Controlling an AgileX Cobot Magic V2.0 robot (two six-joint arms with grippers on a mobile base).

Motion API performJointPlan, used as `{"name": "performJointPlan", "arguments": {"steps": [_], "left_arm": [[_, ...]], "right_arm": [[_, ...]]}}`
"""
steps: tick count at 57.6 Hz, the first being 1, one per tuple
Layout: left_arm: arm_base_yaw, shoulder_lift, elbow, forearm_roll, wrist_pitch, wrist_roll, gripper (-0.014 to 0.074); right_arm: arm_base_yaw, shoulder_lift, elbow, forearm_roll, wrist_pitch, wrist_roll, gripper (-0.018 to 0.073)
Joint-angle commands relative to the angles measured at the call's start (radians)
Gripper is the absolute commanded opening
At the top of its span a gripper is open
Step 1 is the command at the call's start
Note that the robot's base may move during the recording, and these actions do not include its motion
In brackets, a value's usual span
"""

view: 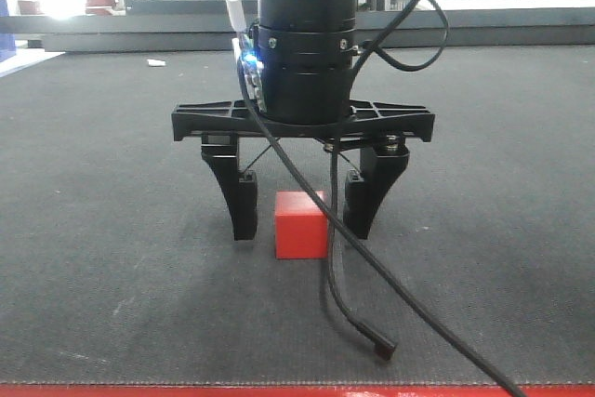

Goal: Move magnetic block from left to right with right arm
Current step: 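Close the right gripper on the red cube and lift it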

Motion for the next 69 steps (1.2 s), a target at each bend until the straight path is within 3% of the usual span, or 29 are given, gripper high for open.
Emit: {"name": "performJointPlan", "arguments": {"steps": [1, 20, 32, 36, 69], "left_arm": [[0.000, -0.009, 0.008, -0.003, -0.084, -0.002, -0.0117], [0.000, -0.009, 0.008, -0.003, -0.084, -0.002, -0.0117], [0.000, -0.009, 0.008, -0.003, -0.084, -0.002, -0.0117], [0.000, -0.009, 0.008, -0.003, -0.084, -0.002, -0.0117], [0.000, -0.009, 0.008, -0.003, -0.084, -0.002, -0.0117]], "right_arm": [[-0.003, -0.051, -0.032, -0.003, -0.010, 0.001, 0.0624], [-0.003, -0.051, -0.032, -0.004, -0.010, 0.000, 0.0604], [0.001, -0.051, -0.032, -0.004, -0.012, 0.000, 0.0336], [0.001, -0.051, -0.032, -0.004, -0.011, 0.000, 0.0298], [0.004, -0.207, -0.031, -0.032, -0.010, -0.045, 0.0288]]}}
